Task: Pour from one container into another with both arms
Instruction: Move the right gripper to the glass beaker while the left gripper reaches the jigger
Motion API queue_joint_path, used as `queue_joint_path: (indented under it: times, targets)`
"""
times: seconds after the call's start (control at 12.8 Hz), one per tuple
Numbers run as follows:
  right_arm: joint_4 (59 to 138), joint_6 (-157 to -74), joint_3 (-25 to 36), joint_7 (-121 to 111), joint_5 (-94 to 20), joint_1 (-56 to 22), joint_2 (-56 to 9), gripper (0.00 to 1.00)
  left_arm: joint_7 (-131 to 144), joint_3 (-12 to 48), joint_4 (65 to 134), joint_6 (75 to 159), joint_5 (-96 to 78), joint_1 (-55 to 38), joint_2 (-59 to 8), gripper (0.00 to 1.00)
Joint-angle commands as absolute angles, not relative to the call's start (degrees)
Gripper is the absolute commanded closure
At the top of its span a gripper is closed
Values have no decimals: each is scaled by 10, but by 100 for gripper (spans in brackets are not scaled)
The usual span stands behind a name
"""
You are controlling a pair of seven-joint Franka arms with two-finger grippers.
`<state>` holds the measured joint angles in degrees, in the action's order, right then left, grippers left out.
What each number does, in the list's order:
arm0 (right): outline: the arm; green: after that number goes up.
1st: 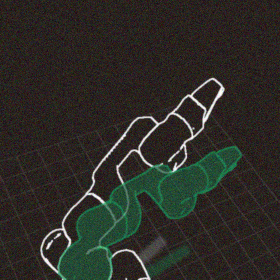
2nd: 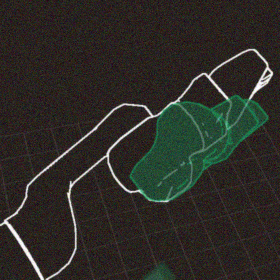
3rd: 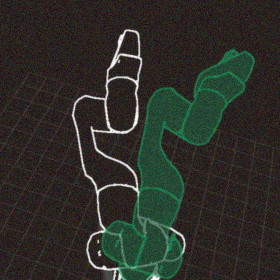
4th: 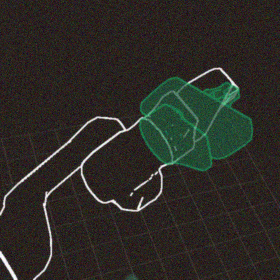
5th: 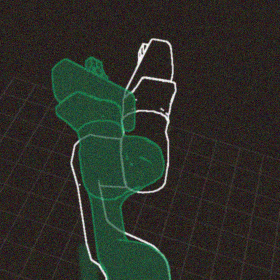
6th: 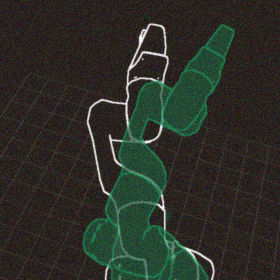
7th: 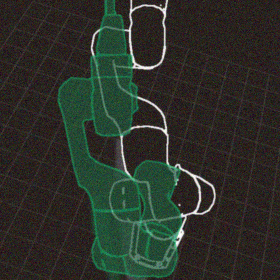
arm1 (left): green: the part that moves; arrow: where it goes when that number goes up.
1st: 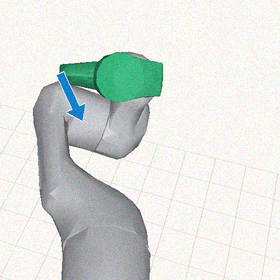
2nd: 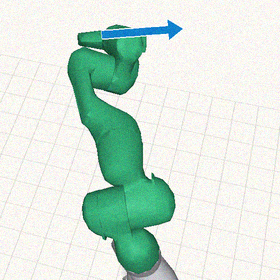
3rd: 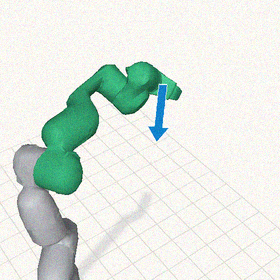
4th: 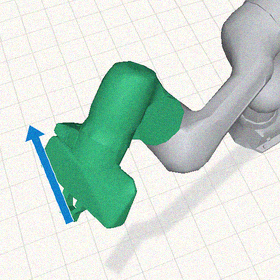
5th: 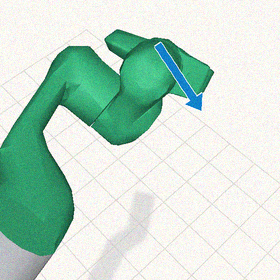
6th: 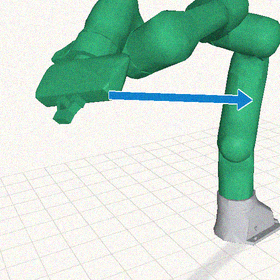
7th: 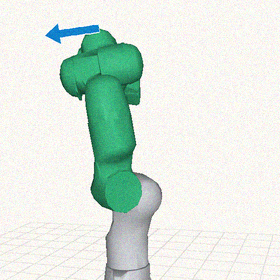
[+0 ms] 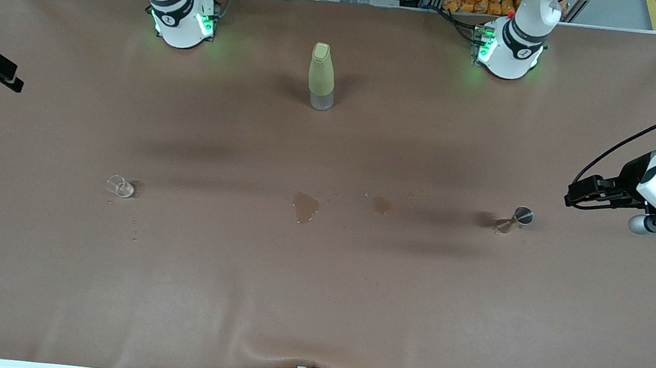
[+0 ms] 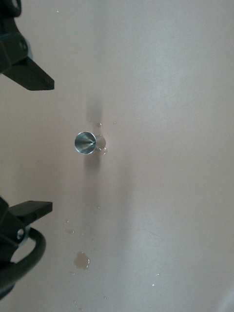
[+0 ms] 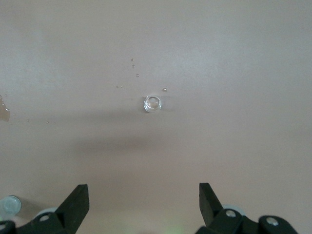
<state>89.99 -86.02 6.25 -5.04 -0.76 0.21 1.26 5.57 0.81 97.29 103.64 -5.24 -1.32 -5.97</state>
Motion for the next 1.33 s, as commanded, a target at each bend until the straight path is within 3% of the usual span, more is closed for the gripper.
queue_joint_path:
  times: [0.0, 0.39, 1.25]
  targets:
    - [896, -859, 62, -40, -4, 7, 16, 0, 47, 9, 976, 1025, -60, -11, -50, 0]
    - [882, -857, 62, -47, -12, 8, -1, 0, 40, 9, 970, 1023, -61, -9, -53, 0]
    - [892, -858, 63, -254, -183, 163, -94, 0, 11, 10, 970, 1023, -61, -12, -56, 0]
